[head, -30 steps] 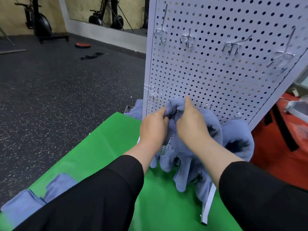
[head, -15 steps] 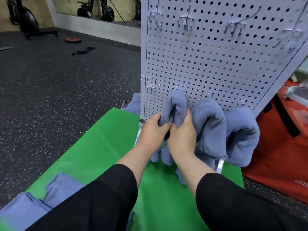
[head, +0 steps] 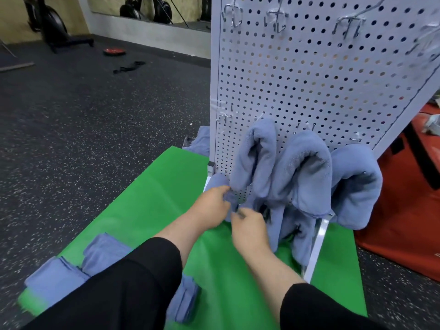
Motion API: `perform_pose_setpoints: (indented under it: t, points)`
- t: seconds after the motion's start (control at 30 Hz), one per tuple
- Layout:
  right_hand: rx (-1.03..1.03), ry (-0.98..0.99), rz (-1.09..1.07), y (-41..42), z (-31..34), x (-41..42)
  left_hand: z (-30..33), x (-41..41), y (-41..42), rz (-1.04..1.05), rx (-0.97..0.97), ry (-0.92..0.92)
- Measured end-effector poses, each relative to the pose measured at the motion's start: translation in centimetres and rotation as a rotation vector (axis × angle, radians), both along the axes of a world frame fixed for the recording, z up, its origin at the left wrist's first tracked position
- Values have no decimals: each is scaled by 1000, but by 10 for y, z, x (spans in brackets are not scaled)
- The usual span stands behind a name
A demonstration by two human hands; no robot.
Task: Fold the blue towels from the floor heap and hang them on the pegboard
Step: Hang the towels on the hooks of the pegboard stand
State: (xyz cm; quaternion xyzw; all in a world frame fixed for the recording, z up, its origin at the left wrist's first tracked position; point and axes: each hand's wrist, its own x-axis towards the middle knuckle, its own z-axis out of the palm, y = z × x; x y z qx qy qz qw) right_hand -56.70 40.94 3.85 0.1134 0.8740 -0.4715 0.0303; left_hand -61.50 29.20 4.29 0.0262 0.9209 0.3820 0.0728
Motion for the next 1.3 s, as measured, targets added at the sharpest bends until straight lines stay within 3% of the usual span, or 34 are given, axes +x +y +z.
perform_pose_setpoints:
  t: [0.17,0.3,0.5,0.8,0.97,1.13,1.3]
  points:
    - [7,-16,219,-20,-7,39,10,39,-80,40,-262,-55]
    - [117,40,410,-50,-23,55,3,78,-160,163,-418,-48]
    - [364,31,747,-96,-70,78,-32,133,-230,88,-627,-193]
    - [715,21,1197,-124,-138,83,-87,138,-207,-369,-824,-253]
    - [740,105,1193,-122,-150,79,-116,130,-210,-650,-1008,-211]
    - [797,177,1128,-125,-157,80,-125,130,-218,-514,-850,-229]
    - [640,99,919,-137,-151,67,-124,125,-210,-452,-857,-144]
